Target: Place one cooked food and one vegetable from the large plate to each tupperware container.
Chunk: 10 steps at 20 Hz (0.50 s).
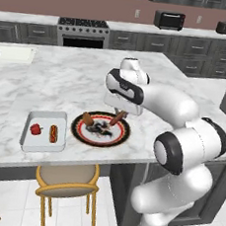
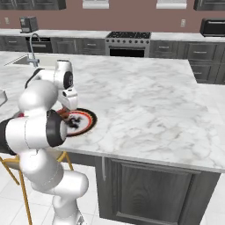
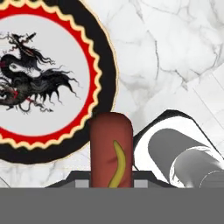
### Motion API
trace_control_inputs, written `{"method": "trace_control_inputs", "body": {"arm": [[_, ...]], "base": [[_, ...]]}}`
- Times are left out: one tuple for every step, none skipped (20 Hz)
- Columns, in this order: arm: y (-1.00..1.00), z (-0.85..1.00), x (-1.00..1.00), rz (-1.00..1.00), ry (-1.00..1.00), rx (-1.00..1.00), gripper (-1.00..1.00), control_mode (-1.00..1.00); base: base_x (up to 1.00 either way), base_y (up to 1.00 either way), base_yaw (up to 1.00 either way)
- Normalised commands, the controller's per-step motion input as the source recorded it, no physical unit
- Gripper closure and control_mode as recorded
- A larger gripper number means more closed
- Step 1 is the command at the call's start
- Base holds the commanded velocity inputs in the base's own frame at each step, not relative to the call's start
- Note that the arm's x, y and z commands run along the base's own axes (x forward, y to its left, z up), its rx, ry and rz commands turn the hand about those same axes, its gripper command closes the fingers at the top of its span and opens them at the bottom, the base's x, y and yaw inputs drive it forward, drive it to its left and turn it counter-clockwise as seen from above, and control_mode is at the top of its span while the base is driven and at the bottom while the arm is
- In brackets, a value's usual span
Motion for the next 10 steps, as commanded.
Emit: {"method": "trace_control_inputs", "body": {"arm": [[0.0, 0.55, -0.42, 0.0, 0.0, 0.0, 1.0, -1.0], [0.0, 0.0, 0.0, 0.0, 0.0, 0.0, 1.0, 1.0], [0.0, 0.0, 0.0, 0.0, 0.0, 0.0, 1.0, 1.0], [0.0, 0.0, 0.0, 0.0, 0.0, 0.0, 1.0, 1.0], [0.0, 0.0, 0.0, 0.0, 0.0, 0.0, 1.0, 1.0], [0.0, 0.0, 0.0, 0.0, 0.0, 0.0, 1.0, 1.0], [0.0, 0.0, 0.0, 0.0, 0.0, 0.0, 1.0, 1.0], [0.0, 0.0, 0.0, 0.0, 0.0, 0.0, 1.0, 1.0], [0.0, 0.0, 0.0, 0.0, 0.0, 0.0, 1.0, 1.0], [0.0, 0.0, 0.0, 0.0, 0.0, 0.0, 1.0, 1.0]], "base": [[0.0, 0.0, 0.0], [-0.56, 0.0, 0.0], [-0.81, 0.08, 0.0], [-0.92, 0.39, 0.0], [-1.0, 0.6, 0.0], [-1.0, 0.96, 0.0], [-1.0, 1.0, 0.0], [-1.0, 1.0, 0.07], [-1.0, 1.0, 0.12], [-0.96, 1.0, 0.11]]}}
